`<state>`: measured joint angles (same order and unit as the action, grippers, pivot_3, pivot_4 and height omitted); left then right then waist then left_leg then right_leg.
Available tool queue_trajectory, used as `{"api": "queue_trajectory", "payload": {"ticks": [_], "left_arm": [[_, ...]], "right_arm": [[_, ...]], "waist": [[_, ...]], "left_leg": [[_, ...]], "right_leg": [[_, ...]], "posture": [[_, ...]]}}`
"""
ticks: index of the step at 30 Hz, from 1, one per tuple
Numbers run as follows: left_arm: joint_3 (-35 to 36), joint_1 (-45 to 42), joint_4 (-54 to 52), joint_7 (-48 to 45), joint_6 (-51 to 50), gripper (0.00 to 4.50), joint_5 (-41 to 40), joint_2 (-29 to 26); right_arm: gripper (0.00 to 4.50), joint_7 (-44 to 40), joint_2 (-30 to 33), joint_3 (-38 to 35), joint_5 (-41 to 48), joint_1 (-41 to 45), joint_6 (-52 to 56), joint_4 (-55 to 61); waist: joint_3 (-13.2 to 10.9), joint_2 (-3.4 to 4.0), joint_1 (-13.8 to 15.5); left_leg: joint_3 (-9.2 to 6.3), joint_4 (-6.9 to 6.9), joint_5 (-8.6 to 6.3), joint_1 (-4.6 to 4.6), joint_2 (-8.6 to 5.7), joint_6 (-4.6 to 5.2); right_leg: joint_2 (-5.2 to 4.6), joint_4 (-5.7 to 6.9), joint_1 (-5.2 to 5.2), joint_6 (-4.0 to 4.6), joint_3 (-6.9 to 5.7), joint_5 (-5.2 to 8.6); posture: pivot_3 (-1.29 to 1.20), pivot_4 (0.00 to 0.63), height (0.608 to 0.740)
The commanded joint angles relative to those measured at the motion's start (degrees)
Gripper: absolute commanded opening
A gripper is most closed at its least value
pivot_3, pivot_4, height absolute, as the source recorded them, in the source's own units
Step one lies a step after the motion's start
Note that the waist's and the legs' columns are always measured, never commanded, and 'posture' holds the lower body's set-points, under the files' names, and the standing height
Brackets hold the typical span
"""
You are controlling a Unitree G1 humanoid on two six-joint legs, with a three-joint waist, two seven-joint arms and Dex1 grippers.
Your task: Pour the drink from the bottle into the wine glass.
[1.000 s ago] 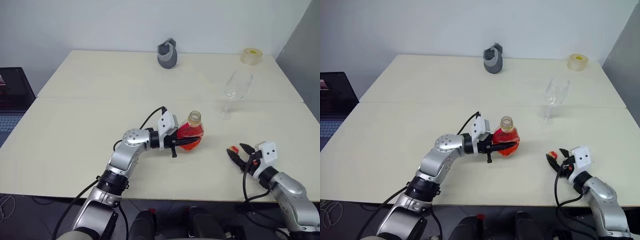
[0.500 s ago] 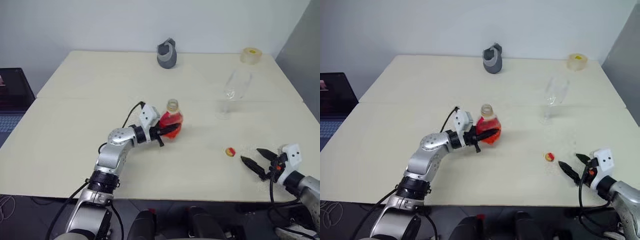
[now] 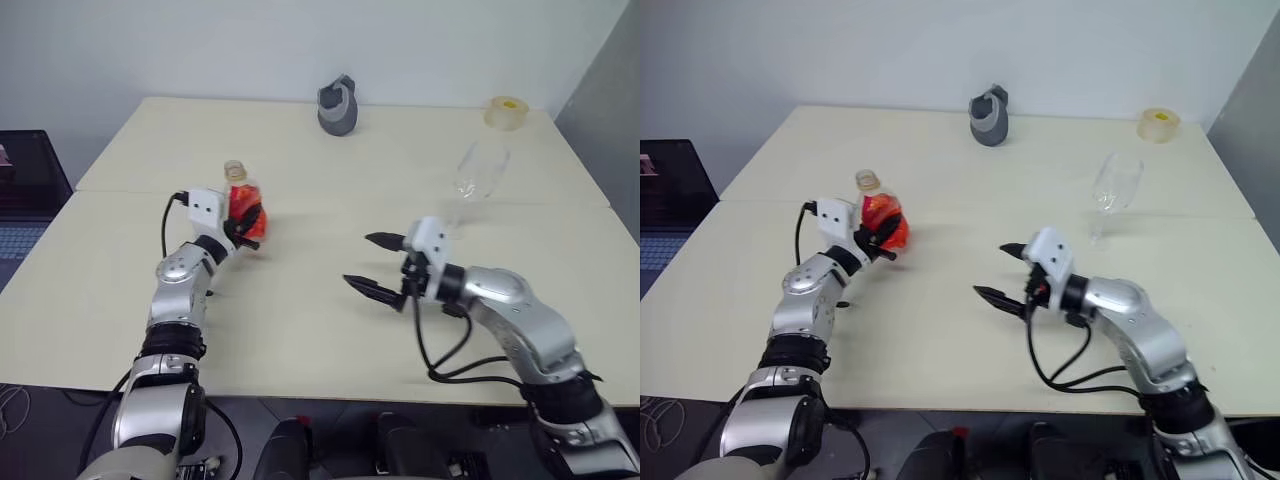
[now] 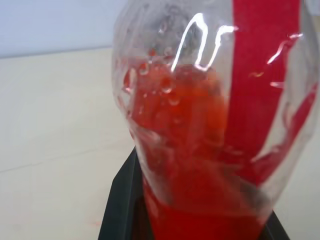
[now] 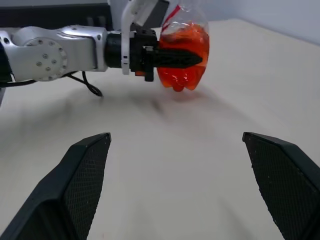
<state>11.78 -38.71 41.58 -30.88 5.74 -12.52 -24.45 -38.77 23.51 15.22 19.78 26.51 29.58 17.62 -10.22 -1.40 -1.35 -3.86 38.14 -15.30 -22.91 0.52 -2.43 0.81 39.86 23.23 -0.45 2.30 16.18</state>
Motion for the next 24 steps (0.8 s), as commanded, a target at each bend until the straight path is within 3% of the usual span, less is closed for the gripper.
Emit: {"api": "queue_trajectory", "payload": {"ticks": [1,7,12,18,24], "left_arm": [[1.53,-3.42,4.78,0.47,3.71,0.76,0.33,-1.84],[3.46,-5.99,12.97,-0.1,5.33,0.76,-1.17,-2.15],[4.57,-4.59,14.09,1.74,6.63,2.45,-1.36,-1.08],[5.41,0.24,6.79,1.75,4.8,4.39,-3.33,1.24],[4.8,12.59,-12.79,2.31,-2.24,4.48,-5.61,3.12]], "right_arm": [[4.5,-0.34,-1.28,1.26,-0.94,3.49,1.85,-0.88],[4.5,-0.06,-3.96,1.13,-2.01,5.57,-0.1,-2.72],[4.5,0.15,-5.31,0.87,-2.66,5.64,-0.41,-1.9],[4.5,0.83,-5.77,-0.83,-1.04,5.33,1.59,2.08],[4.5,1.91,-4.44,-2.67,-0.67,1.54,3.19,7.25]], "waist": [[0.0,-0.01,0.1],[-0.01,-0.02,-0.08],[0.0,-0.02,-0.3],[0.0,-0.02,-0.33],[0.01,-0.02,-0.33]], "left_leg": [[-0.07,0.0,0.0,-0.02,-0.03,0.0],[-0.1,0.02,0.0,0.0,-0.04,0.0],[-0.11,0.01,0.0,0.02,-0.02,0.0],[-0.13,0.0,0.0,0.01,-0.01,0.0],[-0.18,-0.02,0.0,0.01,0.04,0.0]], "right_leg": [[-0.04,-0.02,0.0,0.0,-0.01,0.0],[-0.05,0.04,0.01,0.01,-0.1,0.0],[-0.04,0.09,0.03,0.01,-0.09,0.0],[-0.05,0.1,0.03,0.01,-0.04,0.0],[-0.06,0.08,0.02,0.02,0.05,0.0]], "posture": [[0.0,0.15,0.74],[0.0,0.15,0.74],[0.0,0.15,0.74],[0.0,0.15,0.74],[0.0,0.15,0.74]]}}
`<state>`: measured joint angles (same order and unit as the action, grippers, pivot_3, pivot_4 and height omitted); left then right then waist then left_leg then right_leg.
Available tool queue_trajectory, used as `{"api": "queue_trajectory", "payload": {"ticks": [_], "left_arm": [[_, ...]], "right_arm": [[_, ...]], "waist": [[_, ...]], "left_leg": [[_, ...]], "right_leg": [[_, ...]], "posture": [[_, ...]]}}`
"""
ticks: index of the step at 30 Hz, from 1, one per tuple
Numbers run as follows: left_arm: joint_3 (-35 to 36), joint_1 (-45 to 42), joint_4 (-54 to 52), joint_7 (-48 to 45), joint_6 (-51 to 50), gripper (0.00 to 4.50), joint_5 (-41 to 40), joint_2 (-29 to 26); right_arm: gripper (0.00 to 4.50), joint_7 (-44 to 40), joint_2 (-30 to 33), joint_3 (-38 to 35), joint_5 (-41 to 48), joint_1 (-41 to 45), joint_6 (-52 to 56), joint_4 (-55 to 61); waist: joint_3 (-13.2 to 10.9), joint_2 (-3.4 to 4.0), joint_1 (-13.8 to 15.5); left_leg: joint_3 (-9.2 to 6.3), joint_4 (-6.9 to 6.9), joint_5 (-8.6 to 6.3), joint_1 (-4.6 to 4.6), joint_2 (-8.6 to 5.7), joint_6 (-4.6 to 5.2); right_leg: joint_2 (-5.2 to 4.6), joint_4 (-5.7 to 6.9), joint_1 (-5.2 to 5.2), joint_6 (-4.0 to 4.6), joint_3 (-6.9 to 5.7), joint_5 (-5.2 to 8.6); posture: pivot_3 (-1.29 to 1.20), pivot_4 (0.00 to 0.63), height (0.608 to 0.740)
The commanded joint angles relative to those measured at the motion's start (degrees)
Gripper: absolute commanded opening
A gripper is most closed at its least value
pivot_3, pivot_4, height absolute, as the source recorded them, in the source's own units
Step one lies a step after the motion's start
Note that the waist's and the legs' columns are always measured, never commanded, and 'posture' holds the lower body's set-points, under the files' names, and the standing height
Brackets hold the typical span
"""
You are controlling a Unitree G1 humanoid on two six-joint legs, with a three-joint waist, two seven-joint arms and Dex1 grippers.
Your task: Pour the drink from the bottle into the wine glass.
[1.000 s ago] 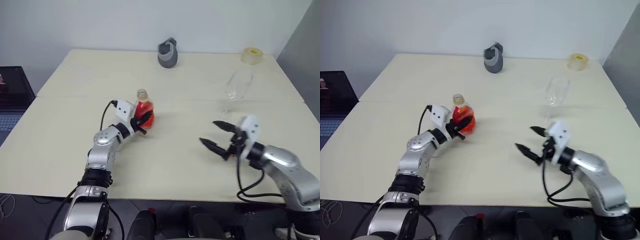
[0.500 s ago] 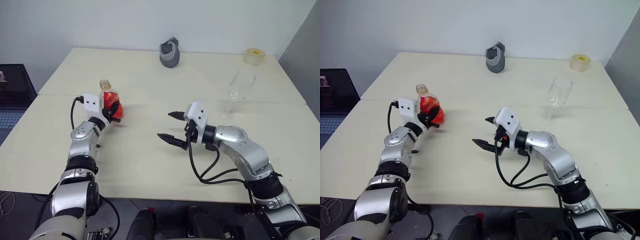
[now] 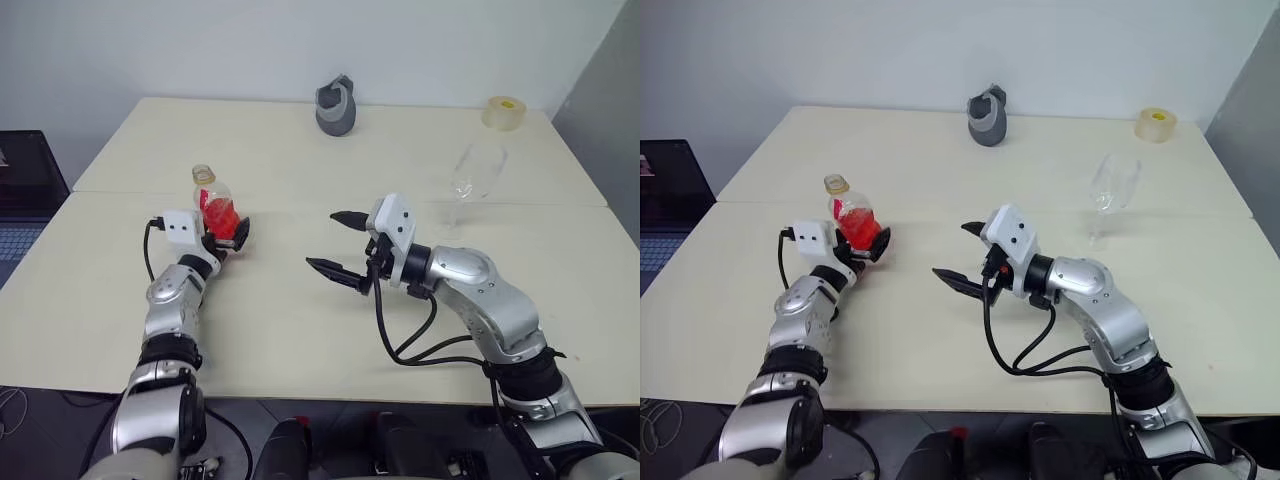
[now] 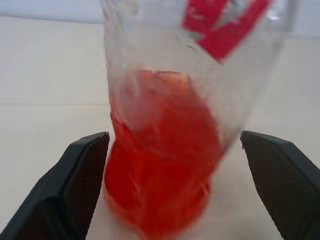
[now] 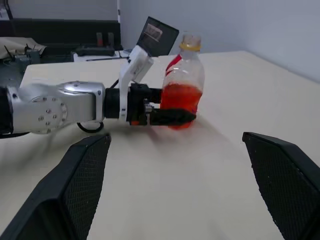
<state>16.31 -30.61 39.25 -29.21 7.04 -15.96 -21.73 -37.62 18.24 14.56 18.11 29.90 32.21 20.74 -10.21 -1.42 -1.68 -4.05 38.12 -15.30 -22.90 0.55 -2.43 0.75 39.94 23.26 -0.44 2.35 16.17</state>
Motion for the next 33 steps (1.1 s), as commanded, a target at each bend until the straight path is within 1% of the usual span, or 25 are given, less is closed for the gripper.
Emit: {"api": "queue_trajectory", "payload": {"ticks": [1,4,5,9,11,14,17,21,23,25,27,28,33], "left_arm": [[0.68,6.78,-14.22,1.35,-5.39,4.48,-2.86,0.48],[1.66,13.19,-24.28,3.38,-10.04,4.48,-4.19,0.1],[1.97,15.22,-27.19,3.91,-11.27,4.48,-4.37,-0.17],[2.81,20.2,-34.32,5.2,-14.71,4.48,-4.34,-1.53],[2.2,22.12,-37.69,4.52,-15.79,4.48,-3.9,-2.69],[-1.08,23.38,-44.33,1.63,-18.57,4.48,-4.27,-4.17],[-4.74,22.89,-50.25,-1.98,-22.07,4.48,-5.37,-5.85],[-8.21,20.19,-54.7,-6.64,-27.33,4.48,-8.07,-8.11],[-9.86,18.49,-55.27,-9.24,-29.17,4.48,-9.14,-9.23],[-11.48,16.81,-55.26,-12.11,-30.46,4.48,-9.95,-10.37],[-12.23,15.66,-54.89,-13.73,-31.11,4.48,-10.42,-10.87],[-12.85,14.36,-54.6,-14.92,-31.75,4.48,-10.87,-11.1],[-14.74,9.6,-52.64,-19.73,-32.36,4.48,-10.75,-12.59]], "right_arm": [[4.5,1.02,0.88,-2.97,1.69,-3.17,0.45,4.89],[4.5,0.38,3.04,-4.7,2.72,-6.81,0.8,7.21],[4.5,1.32,3.08,-5.62,3.27,-7.87,1.98,7.7],[4.5,3.07,2.83,-7.78,5.17,-10.2,3.93,8.99],[4.5,5.98,1.47,-10.47,5.58,-11.22,3.94,8.89],[4.5,9.0,1.41,-13.83,4.03,-12.84,2.55,7.79],[4.5,11.8,1.68,-15.66,1.71,-16.03,1.1,6.97],[4.5,15.91,1.11,-15.24,-1.65,-21.6,0.15,6.86],[4.5,20.26,-0.98,-15.44,-4.31,-21.55,-1.15,4.66],[4.5,25.07,-3.33,-16.42,-7.37,-19.83,-3.96,0.71],[4.5,27.65,-4.62,-16.99,-9.25,-18.4,-6.12,-2.21],[4.5,29.11,-5.27,-17.41,-10.31,-16.75,-8.0,-5.42],[4.5,32.31,-7.2,-20.07,-11.63,-8.66,-15.64,-20.19]], "waist": [[0.0,-0.01,0.02],[0.01,-0.01,0.03],[0.0,-0.01,0.03],[0.0,-0.01,0.03],[0.01,-0.02,0.03],[0.01,-0.02,0.19],[0.02,-0.04,0.56],[0.02,-0.04,0.37],[0.02,-0.03,0.01],[0.03,-0.01,-0.31],[0.02,0.02,-0.38],[0.03,0.03,-0.38],[0.02,0.03,-0.18]], "left_leg": [[-0.01,-0.01,0.0,-0.01,0.01,0.0],[-0.02,-0.01,0.0,0.0,0.01,0.0],[-0.02,-0.01,0.0,0.01,0.01,0.0],[-0.04,-0.03,0.0,0.06,0.02,0.0],[-0.04,-0.03,0.0,0.06,0.01,0.0],[-0.01,-0.03,0.0,0.05,0.0,0.0],[-0.01,-0.03,0.0,0.04,-0.06,0.0],[0.03,-0.06,0.0,0.04,-0.02,0.0],[0.05,-0.07,0.0,0.07,-0.01,0.0],[0.13,-0.13,0.0,0.18,0.04,0.0],[0.22,-0.18,0.0,0.23,0.1,0.0],[0.25,-0.2,0.0,0.23,0.1,0.0],[0.46,-0.16,0.01,0.16,0.06,-0.01]], "right_leg": [[0.0,-0.01,0.0,0.0,0.0,0.0],[-0.02,0.0,-0.02,0.0,0.0,0.0],[-0.02,0.0,-0.03,0.0,0.0,0.0],[0.01,0.02,-0.04,0.01,-0.02,0.0],[0.01,0.01,-0.06,0.01,-0.03,0.01],[0.01,0.0,-0.06,0.01,0.0,0.01],[-0.01,-0.04,-0.09,0.0,0.0,0.01],[0.01,-0.05,-0.09,0.0,0.02,0.02],[0.04,-0.02,-0.07,0.01,0.05,0.02],[0.11,0.02,-0.08,0.01,0.12,0.02],[0.19,0.04,-0.07,0.06,0.16,0.05],[0.19,0.04,-0.05,0.07,0.16,0.06],[0.18,0.02,-0.03,0.1,0.15,0.06]], "posture": [[0.0,0.15,0.74],[0.0,0.15,0.74],[0.0,0.15,0.74],[0.0,0.15,0.74],[0.0,0.15,0.74],[0.0,0.15,0.74],[0.0,0.15,0.74],[0.0,0.15,0.74],[0.0,0.15,0.74],[0.0,0.15,0.74],[0.0,0.15,0.74],[0.0,0.15,0.74],[0.0,0.15,0.74]]}}
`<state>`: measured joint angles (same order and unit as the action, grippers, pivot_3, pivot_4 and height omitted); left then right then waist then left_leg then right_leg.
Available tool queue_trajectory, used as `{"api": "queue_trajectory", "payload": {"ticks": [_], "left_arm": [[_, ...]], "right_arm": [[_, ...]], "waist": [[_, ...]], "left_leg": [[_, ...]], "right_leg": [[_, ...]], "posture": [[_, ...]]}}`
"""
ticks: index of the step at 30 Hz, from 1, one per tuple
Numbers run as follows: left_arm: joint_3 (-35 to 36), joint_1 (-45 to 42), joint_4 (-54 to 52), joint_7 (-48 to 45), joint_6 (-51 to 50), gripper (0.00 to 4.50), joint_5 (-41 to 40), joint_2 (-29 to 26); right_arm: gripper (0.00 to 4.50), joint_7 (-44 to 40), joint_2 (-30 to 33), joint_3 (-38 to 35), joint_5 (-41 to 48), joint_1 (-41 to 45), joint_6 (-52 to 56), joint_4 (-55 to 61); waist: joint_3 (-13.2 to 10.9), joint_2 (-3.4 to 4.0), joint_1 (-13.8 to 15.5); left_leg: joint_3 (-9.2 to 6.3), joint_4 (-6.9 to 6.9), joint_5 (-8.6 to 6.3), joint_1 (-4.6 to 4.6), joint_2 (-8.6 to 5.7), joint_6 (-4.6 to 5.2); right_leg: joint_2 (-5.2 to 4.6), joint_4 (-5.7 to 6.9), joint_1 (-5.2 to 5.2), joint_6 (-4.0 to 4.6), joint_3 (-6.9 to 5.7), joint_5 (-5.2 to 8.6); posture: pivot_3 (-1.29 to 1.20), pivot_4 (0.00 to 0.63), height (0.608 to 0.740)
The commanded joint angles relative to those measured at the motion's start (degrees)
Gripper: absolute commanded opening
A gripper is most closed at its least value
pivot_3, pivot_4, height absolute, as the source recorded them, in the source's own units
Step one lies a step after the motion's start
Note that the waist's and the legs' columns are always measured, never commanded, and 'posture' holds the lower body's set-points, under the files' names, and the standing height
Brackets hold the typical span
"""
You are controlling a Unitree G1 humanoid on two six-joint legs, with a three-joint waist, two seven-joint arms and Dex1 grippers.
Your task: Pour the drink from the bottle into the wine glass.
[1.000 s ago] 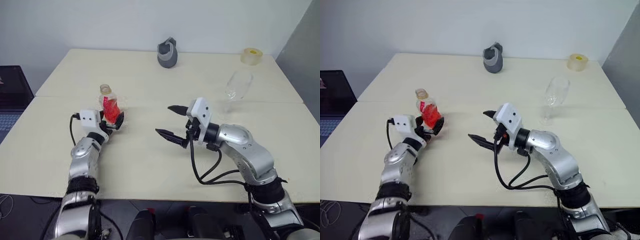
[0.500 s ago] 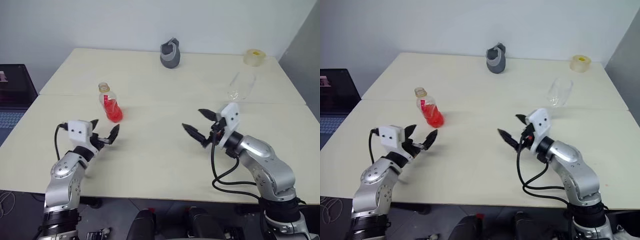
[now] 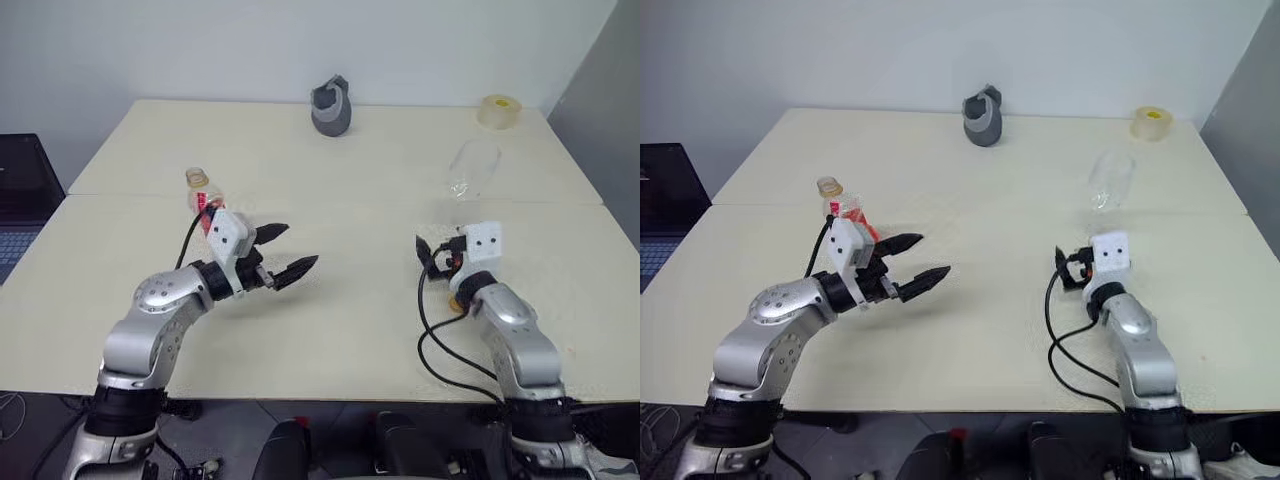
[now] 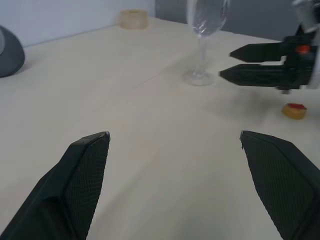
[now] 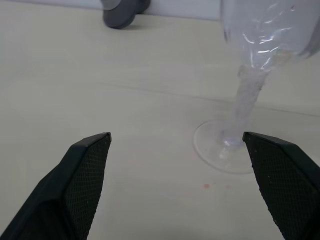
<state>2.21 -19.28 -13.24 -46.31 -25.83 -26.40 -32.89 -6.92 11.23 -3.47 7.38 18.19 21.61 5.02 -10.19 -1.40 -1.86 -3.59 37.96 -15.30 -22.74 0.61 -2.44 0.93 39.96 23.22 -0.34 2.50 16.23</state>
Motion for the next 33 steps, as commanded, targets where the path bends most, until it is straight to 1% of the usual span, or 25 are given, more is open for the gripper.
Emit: {"api": "queue_trajectory", "payload": {"ticks": [1,6,15,18,20,23,26,28,29,33], "left_arm": [[-1.1,-2.31,-0.01,-3.58,0.59,4.48,-0.16,-1.76],[-3.45,-4.18,-0.17,-6.99,1.33,4.48,0.85,-2.73],[-3.34,-4.52,1.15,-7.56,2.69,4.48,1.45,-2.13],[-3.3,-4.55,2.03,-7.66,3.64,4.5,1.76,-2.13],[-3.24,-4.38,2.34,-7.76,4.09,4.5,1.85,-2.2],[-2.95,-3.88,2.68,-7.95,4.68,4.5,1.99,-2.4],[-2.48,-3.06,2.68,-7.88,5.05,4.5,2.18,-2.73],[-1.85,-2.12,2.12,-7.61,4.86,4.5,1.88,-2.9],[-1.37,-1.36,1.5,-7.47,4.61,4.5,1.58,-3.14],[0.72,1.45,-1.37,-7.55,2.43,4.5,-0.5,-4.31]], "right_arm": [[4.5,2.19,-0.3,-2.62,-0.97,4.66,-6.23,-7.46],[4.5,4.78,-0.01,-4.8,-2.14,11.98,-13.2,-21.84],[4.5,5.71,0.2,-5.61,-2.62,21.9,-23.25,-42.09],[3.88,6.21,0.24,-5.99,-2.34,24.14,-25.79,-46.64],[3.2,6.4,0.36,-6.07,-2.22,24.92,-27.16,-48.38],[2.05,6.29,0.51,-6.04,-2.14,25.45,-28.62,-49.49],[1.03,5.27,0.39,-5.6,-1.9,24.57,-28.9,-47.39],[0.27,4.11,-0.12,-4.99,-1.7,23.37,-28.38,-44.54],[0.12,3.07,-0.64,-4.3,-1.56,22.61,-27.97,-42.54],[0.13,-3.36,-3.01,-0.3,-0.93,20.09,-26.84,-35.61]], "waist": [[0.0,0.0,-0.01],[0.0,0.01,-0.03],[-0.01,0.02,-0.16],[-0.01,0.02,-0.18],[-0.01,0.02,-0.19],[-0.01,0.02,-0.18],[-0.02,0.03,-0.17],[-0.02,0.04,-0.17],[-0.03,0.05,-0.19],[-0.06,0.1,-0.57]], "left_leg": [[0.07,-0.01,0.0,0.01,-0.01,0.0],[0.29,0.0,0.0,0.01,0.0,0.0],[0.32,-0.02,-0.01,0.03,0.04,0.01],[0.32,-0.01,0.0,0.03,0.03,0.01],[0.32,-0.01,-0.01,0.02,0.03,0.01],[0.31,-0.01,-0.01,0.02,0.03,0.01],[0.31,-0.01,0.0,0.02,0.03,0.01],[0.31,-0.01,0.0,0.02,0.04,0.01],[0.31,-0.02,-0.01,0.02,0.04,0.01],[0.28,-0.03,-0.01,0.01,0.09,0.02]], "right_leg": [[0.0,0.0,0.0,0.0,0.01,0.0],[-0.03,-0.01,0.01,0.0,0.06,-0.01],[-0.02,0.01,0.03,0.01,0.16,-0.01],[-0.03,0.01,0.03,0.01,0.16,-0.01],[-0.03,0.01,0.03,0.01,0.16,-0.01],[-0.03,0.01,0.03,0.01,0.18,-0.01],[-0.03,0.01,0.03,0.01,0.19,-0.01],[-0.03,0.01,0.03,0.01,0.19,-0.01],[-0.03,0.01,0.04,0.01,0.2,-0.01],[-0.03,0.03,0.07,0.02,0.21,-0.01]], "posture": [[0.0,0.15,0.74],[0.0,0.15,0.74],[0.0,0.15,0.74],[0.0,0.15,0.74],[0.0,0.15,0.74],[0.0,0.15,0.74],[0.0,0.15,0.74],[0.0,0.15,0.74],[0.0,0.15,0.74],[0.0,0.15,0.74]]}}
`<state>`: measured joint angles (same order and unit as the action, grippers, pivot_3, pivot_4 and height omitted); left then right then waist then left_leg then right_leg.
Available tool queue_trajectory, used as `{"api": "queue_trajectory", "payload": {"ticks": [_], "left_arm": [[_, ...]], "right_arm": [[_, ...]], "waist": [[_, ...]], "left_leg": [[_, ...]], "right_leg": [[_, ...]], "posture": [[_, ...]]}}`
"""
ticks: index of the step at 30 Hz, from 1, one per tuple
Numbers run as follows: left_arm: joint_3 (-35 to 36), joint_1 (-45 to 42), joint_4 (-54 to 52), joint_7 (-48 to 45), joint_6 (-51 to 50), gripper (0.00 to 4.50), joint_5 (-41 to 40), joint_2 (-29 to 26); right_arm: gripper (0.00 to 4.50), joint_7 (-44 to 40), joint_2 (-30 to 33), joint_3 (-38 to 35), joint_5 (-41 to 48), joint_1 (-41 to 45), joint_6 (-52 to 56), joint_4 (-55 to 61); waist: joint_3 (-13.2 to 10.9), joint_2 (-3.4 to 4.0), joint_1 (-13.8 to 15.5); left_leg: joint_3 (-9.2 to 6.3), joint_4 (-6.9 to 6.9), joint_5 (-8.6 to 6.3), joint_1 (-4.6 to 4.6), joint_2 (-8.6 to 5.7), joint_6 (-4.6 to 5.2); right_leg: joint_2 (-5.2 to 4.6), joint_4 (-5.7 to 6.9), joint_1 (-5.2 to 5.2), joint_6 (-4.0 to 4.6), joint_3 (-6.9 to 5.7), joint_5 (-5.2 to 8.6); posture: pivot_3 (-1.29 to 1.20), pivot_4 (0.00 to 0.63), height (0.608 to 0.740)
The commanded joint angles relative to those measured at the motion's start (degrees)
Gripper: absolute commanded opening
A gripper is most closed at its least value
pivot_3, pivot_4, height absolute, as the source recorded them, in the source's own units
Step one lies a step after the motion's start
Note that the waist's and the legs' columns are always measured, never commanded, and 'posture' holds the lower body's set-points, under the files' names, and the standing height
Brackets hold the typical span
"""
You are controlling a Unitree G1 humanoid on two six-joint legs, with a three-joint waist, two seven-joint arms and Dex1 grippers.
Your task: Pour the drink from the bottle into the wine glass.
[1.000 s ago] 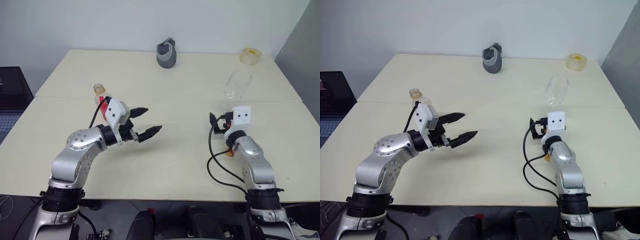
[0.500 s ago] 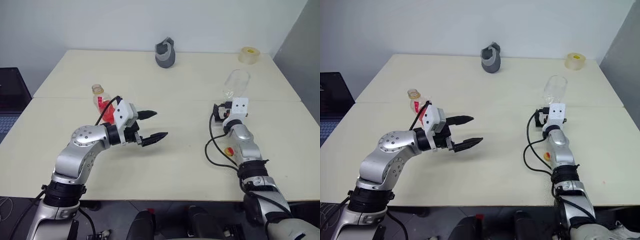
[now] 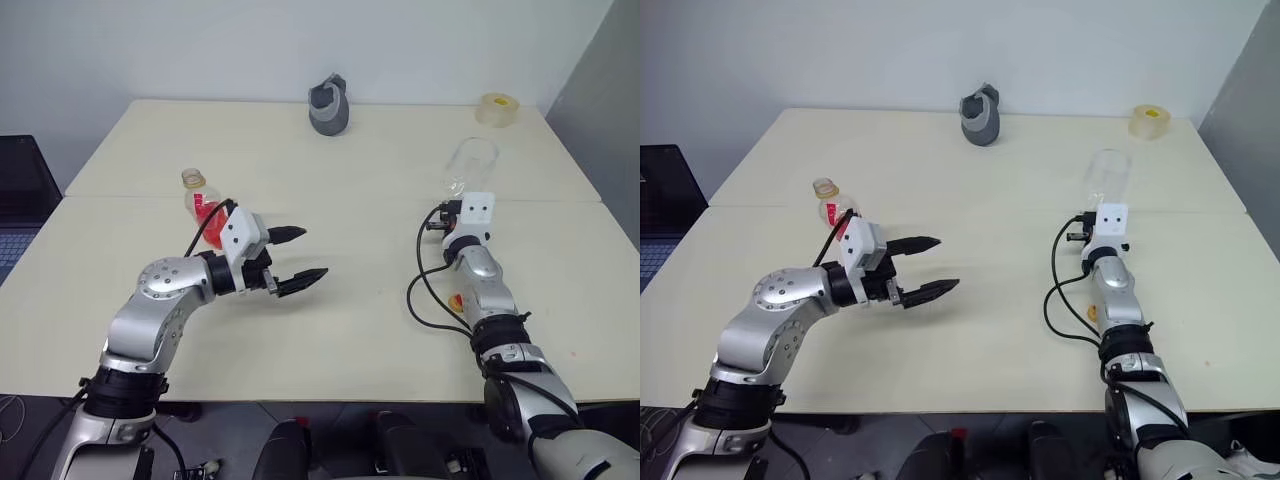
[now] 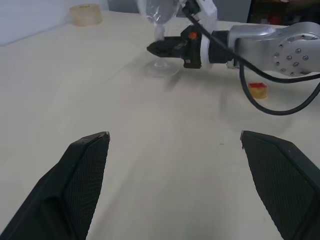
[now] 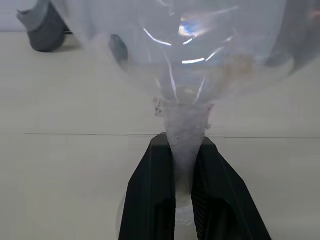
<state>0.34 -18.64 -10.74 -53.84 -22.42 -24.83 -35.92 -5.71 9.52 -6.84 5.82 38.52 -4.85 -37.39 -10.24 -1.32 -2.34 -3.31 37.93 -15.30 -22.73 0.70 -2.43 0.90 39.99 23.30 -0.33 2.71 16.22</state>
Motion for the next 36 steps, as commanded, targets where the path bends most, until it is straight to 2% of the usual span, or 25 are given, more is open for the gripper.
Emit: {"api": "queue_trajectory", "payload": {"ticks": [1,7,15,23,36], "left_arm": [[3.16,1.61,-4.8,-0.3,-1.46,4.5,-2.63,-1.84],[6.8,5.84,-8.61,-0.75,-4.33,4.5,-5.31,-5.44],[10.01,7.88,-9.21,0.97,-4.47,4.5,-5.44,-6.55],[11.09,9.79,-10.51,2.03,-4.85,4.5,-5.49,-6.7],[9.15,7.33,-10.12,3.18,-5.33,4.5,-5.11,-6.18]], "right_arm": [[0.13,-6.69,-2.14,4.51,0.6,-0.64,-0.34,8.12],[0.13,-16.37,-6.8,10.88,-0.08,1.63,-0.06,5.89],[0.13,-19.67,-9.28,12.14,-1.0,8.41,-2.26,-5.73],[0.13,-23.06,-11.07,14.34,-2.38,8.42,-3.03,-6.82],[0.13,-26.98,-11.67,16.51,-4.08,6.8,-2.65,-6.7]], "waist": [[-0.02,0.03,-0.17],[-0.05,0.09,-0.78],[-0.07,0.1,-0.21],[-0.08,0.12,-0.42],[-0.08,0.12,-0.51]], "left_leg": [[-0.01,0.0,0.0,0.0,0.0,0.0],[-0.23,-0.02,0.0,0.01,0.02,0.0],[-0.47,0.03,0.0,-0.02,-0.07,0.0],[-0.49,0.01,0.0,-0.01,-0.04,0.0],[-0.5,0.01,0.0,-0.01,-0.04,-0.01]], "right_leg": [[0.0,0.01,0.0,0.0,0.0,0.0],[0.01,0.01,0.0,0.01,-0.07,0.01],[-0.04,-0.02,-0.02,0.01,-0.15,0.01],[-0.03,-0.01,-0.01,0.01,-0.16,0.0],[-0.03,-0.01,-0.01,0.01,-0.16,0.0]], "posture": [[0.0,0.15,0.74],[0.0,0.15,0.74],[0.0,0.15,0.74],[0.0,0.15,0.74],[0.0,0.15,0.74]]}}
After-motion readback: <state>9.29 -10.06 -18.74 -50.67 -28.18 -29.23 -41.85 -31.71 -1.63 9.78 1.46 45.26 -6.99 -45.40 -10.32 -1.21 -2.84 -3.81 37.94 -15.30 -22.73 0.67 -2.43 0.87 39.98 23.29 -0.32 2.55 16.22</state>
